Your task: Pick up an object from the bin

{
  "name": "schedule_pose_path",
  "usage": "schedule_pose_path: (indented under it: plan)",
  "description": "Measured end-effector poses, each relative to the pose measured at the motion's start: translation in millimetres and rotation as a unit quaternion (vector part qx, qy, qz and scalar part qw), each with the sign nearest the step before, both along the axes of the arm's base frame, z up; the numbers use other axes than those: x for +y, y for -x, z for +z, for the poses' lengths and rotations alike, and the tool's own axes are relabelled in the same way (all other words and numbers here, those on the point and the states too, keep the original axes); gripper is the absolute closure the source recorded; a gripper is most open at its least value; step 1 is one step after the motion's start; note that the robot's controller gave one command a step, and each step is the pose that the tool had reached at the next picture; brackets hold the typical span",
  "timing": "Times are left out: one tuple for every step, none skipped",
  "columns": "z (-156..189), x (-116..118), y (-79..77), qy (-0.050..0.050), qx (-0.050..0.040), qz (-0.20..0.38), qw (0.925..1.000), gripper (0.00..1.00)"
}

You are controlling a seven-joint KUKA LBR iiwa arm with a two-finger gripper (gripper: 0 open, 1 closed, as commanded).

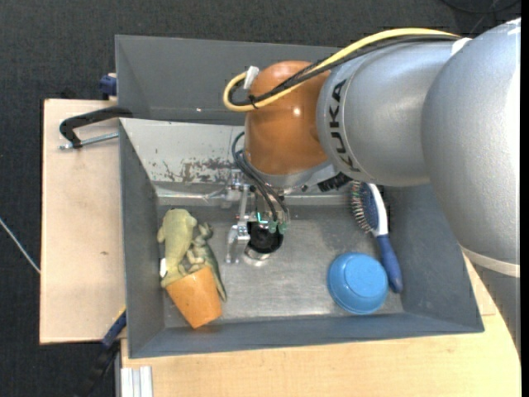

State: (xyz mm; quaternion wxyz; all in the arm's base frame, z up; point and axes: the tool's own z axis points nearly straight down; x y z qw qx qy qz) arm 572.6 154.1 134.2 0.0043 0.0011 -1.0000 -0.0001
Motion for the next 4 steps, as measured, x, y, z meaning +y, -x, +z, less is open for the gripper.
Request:
schedule_pose_path:
  plan:
    - [-61, -71, -14.0, -0.003, -0.0073, 0.173, 0.985, 0.0]
    - [-32, -79, -29.5, -0.001, -0.0092, 0.265, 0.9642, 0.0]
    - [-33, -69, -17.5, -0.002, -0.0054, 0.439, 0.8983, 0.0]
    - [-61, -73, -15.4, -0.002, -0.0067, 0.602, 0.7984, 0.0]
